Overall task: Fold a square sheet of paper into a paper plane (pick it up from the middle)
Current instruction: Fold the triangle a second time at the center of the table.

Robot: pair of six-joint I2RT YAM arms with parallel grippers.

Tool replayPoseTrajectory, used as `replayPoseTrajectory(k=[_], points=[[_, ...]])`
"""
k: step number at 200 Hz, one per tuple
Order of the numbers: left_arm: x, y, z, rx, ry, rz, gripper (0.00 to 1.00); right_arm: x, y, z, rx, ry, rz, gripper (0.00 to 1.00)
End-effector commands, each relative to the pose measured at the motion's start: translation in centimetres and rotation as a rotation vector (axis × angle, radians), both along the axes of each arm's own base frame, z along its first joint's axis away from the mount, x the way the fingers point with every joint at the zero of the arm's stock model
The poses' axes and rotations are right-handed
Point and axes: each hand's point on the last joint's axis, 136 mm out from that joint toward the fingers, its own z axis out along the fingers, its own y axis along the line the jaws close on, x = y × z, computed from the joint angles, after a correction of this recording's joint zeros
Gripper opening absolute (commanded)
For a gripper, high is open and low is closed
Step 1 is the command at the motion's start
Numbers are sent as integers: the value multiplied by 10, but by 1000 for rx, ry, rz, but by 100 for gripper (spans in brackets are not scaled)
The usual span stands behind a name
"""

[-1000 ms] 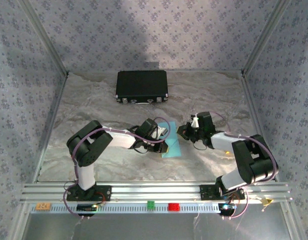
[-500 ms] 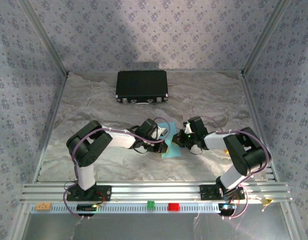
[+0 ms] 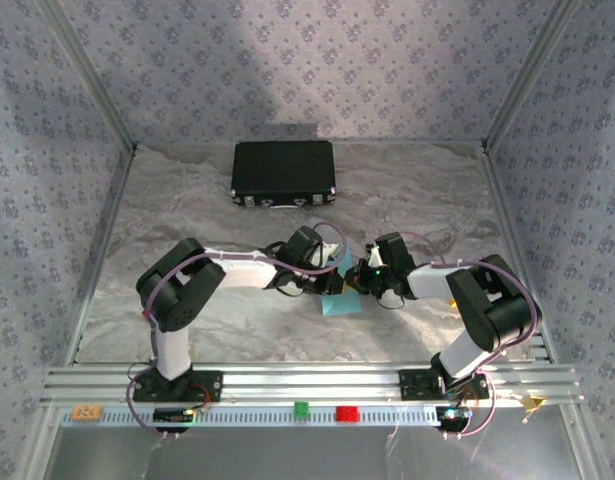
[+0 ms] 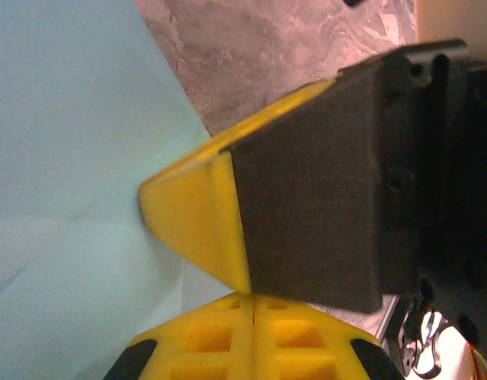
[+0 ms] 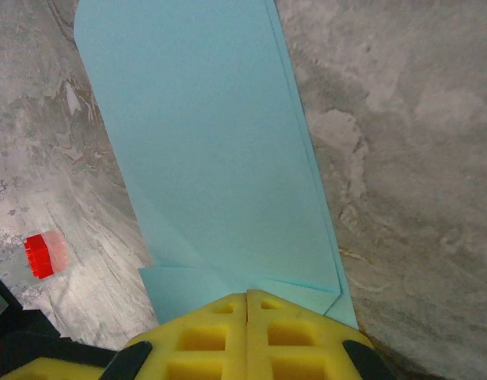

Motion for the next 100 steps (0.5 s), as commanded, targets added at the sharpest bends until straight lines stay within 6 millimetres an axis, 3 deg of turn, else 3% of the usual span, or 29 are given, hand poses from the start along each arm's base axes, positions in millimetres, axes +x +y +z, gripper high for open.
replayPoseTrajectory(k=[1,54,100], points=[[-1,-3,-14,23,45,-2,3,-18,-21,-31,-125,95,-33,0],[-13,20,-41,140,67,-4,3,-19,-22,-33,-126,100,-37,0],[-25,31,-39,154,54,-34,5,-18,-22,-34,-127,106,-38,0]])
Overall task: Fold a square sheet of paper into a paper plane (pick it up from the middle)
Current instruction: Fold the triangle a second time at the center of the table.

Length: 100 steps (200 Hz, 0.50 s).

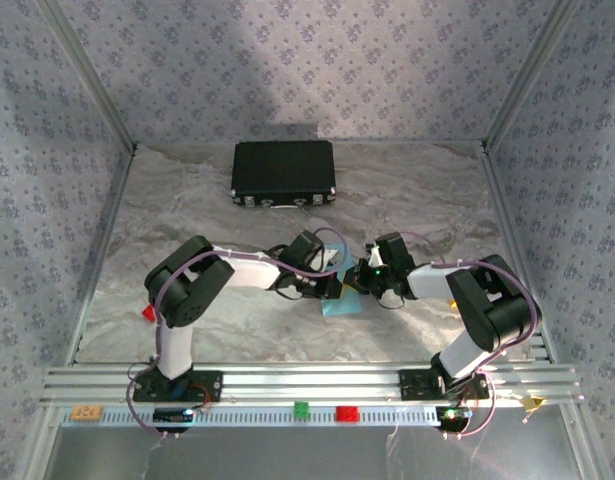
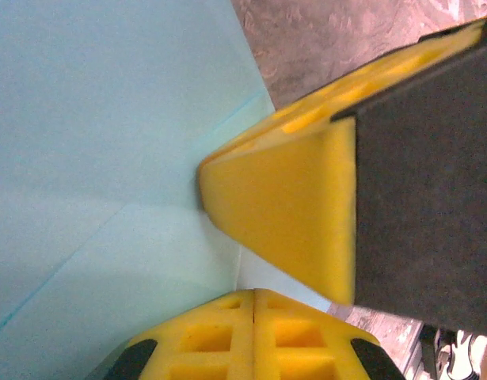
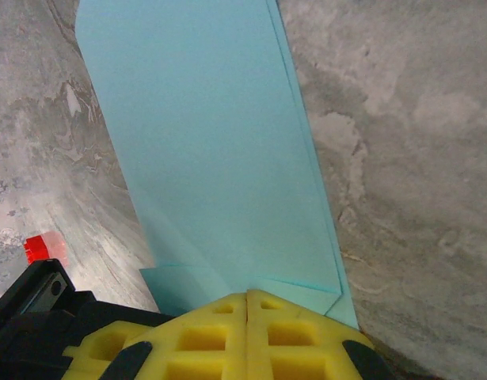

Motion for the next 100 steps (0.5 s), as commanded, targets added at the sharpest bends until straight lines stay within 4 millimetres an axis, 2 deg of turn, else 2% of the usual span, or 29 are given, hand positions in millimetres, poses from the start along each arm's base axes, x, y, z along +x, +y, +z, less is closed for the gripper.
replayPoseTrajectory(k=[1,27,81,100], points=[[-20,23,-15,96,34,-29,5,-18,-22,-34,-125,107,-37,0],[-26,27,-8,111,13,-67,7,-18,-22,-35,-126,110,-36,0],[-40,47,-9,180,-8,-106,6,-19,-22,-35,-126,111,-37,0],[-37,43,3,143,-29,-91,6,-18,-21,-34,-122,110,-36,0]])
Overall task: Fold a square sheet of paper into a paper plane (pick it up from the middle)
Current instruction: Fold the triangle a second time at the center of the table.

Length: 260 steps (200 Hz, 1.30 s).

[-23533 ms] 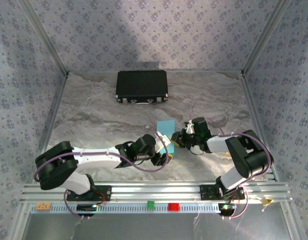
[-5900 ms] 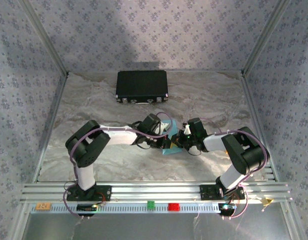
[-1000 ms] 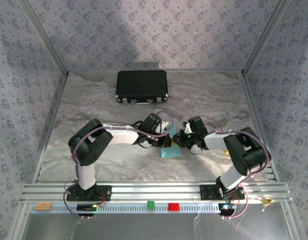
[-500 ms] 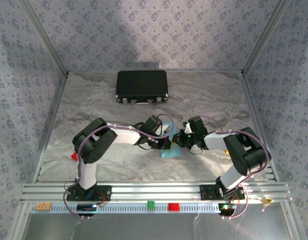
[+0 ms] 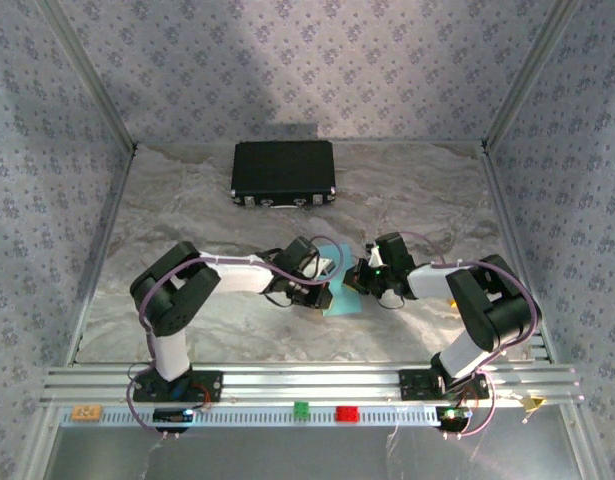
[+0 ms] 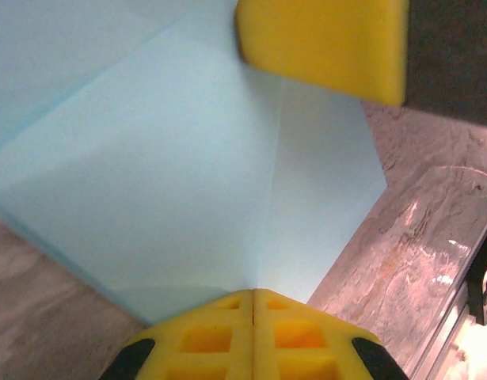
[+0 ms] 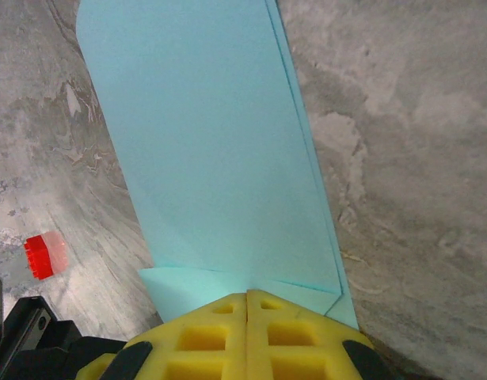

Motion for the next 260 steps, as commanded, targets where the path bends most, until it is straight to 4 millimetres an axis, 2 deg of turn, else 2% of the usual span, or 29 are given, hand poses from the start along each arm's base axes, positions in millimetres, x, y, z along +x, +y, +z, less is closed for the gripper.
replayPoseTrajectory(k=[1,31,52,81,112,149,186,230,260], points=[[-11,11,7,24,-5,-19,6,-18,-22,-34,-123,110,-37,0],[0,-6,36,-78,-41,14,6,-18,-22,-34,-123,112,-38,0],[4,-16,42,-111,-40,15,7,-19,-22,-33,-123,111,-37,0],[2,-22,30,-108,5,-5,7,-18,-22,-32,-122,108,-39,0],[-7,-16,10,-70,50,-16,8,-20,-24,-33,-126,110,-40,0],[-24,5,-10,6,70,-29,7,-20,-24,-34,-127,113,-41,0],[-36,25,-18,61,70,-43,6,-19,-24,-35,-128,113,-43,0],[-42,26,-12,31,75,-42,6,-17,-22,-32,-115,102,-40,0],[-33,13,15,-48,27,-32,6,-10,-10,-18,-51,49,-10,1]])
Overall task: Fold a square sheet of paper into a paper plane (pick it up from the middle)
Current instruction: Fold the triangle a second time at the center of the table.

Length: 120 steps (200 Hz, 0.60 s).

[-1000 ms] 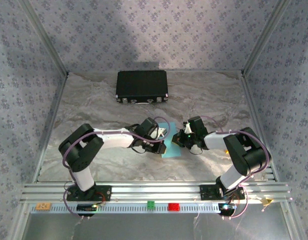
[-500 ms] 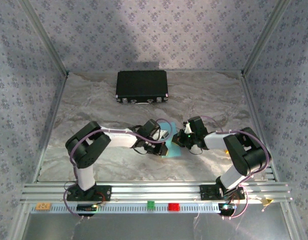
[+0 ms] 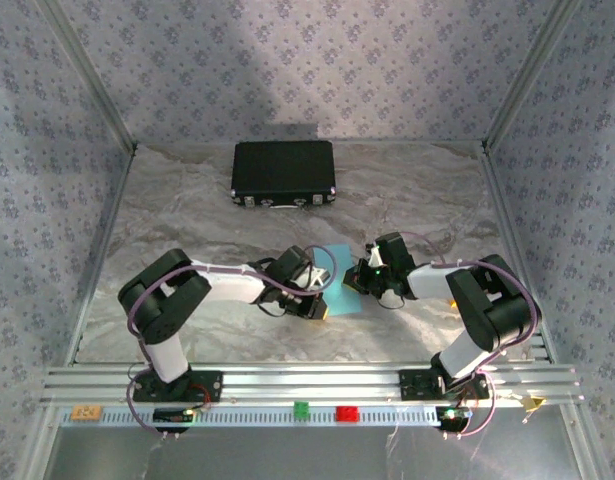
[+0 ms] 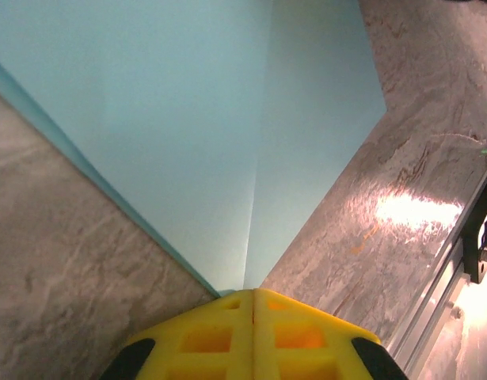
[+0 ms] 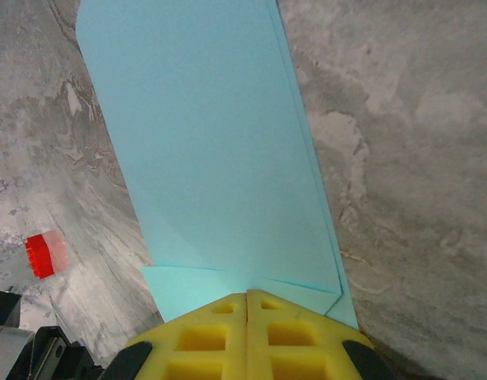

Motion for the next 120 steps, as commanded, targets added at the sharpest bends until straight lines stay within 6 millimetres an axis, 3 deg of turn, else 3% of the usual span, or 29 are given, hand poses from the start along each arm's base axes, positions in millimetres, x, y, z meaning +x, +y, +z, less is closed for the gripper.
replayPoseTrajectory(k=[1,28,54,90,120], points=[[-5,0,16,-25,-5,-8,6,-9,-10,-18,-53,48,-10,1],[10,-10,41,-74,-70,25,6,0,3,12,1,-48,32,7],[33,-12,52,-88,-116,84,7,6,0,42,-9,-136,32,13],[62,-20,57,-90,-127,123,7,-10,-29,46,-120,-117,-31,21],[76,-22,45,-53,-123,132,7,-28,-39,41,-109,-79,-63,26]])
